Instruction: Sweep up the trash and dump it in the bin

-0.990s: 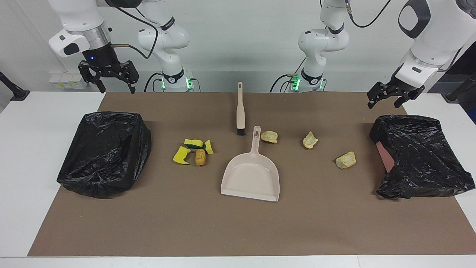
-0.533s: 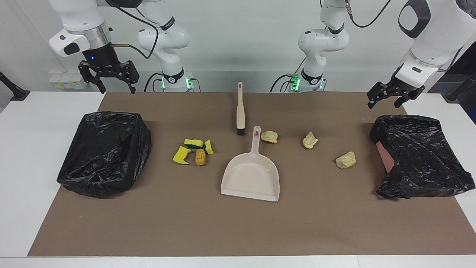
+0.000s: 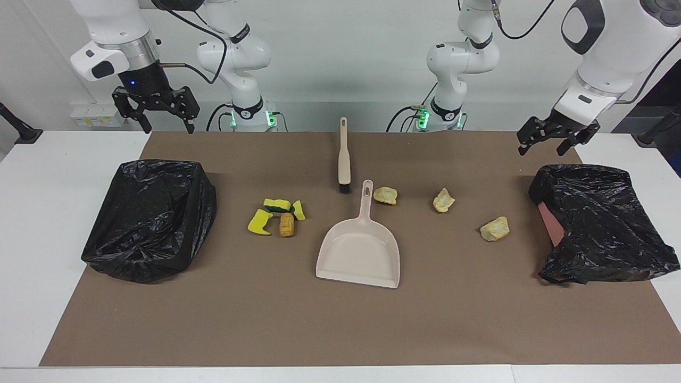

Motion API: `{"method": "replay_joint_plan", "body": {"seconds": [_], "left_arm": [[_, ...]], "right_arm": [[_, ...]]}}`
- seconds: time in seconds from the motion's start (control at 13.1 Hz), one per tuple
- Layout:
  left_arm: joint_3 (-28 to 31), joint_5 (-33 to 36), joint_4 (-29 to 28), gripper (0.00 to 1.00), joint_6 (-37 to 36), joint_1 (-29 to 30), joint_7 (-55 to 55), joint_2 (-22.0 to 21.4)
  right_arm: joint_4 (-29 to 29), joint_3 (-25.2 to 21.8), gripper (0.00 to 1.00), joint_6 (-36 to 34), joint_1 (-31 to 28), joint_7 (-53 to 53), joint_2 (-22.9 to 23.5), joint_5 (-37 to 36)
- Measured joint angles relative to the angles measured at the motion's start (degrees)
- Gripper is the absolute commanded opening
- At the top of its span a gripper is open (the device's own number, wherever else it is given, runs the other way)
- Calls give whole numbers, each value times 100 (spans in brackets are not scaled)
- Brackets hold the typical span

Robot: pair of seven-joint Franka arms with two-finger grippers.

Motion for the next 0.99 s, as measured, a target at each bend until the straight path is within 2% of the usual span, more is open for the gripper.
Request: {"method": "replay_joint_plan", "body": {"seconds": [0.53,0.99], "left_arm": [[-47,-8,-126,100,166,-1356,-301,-109],[-58,-314,-891,100,386,-2441,-793,-414]], "right_arm": [[-40,0,100,-8,0,0,-23,0],[-106,-4,100,-19,-12,0,-43,0]]}}
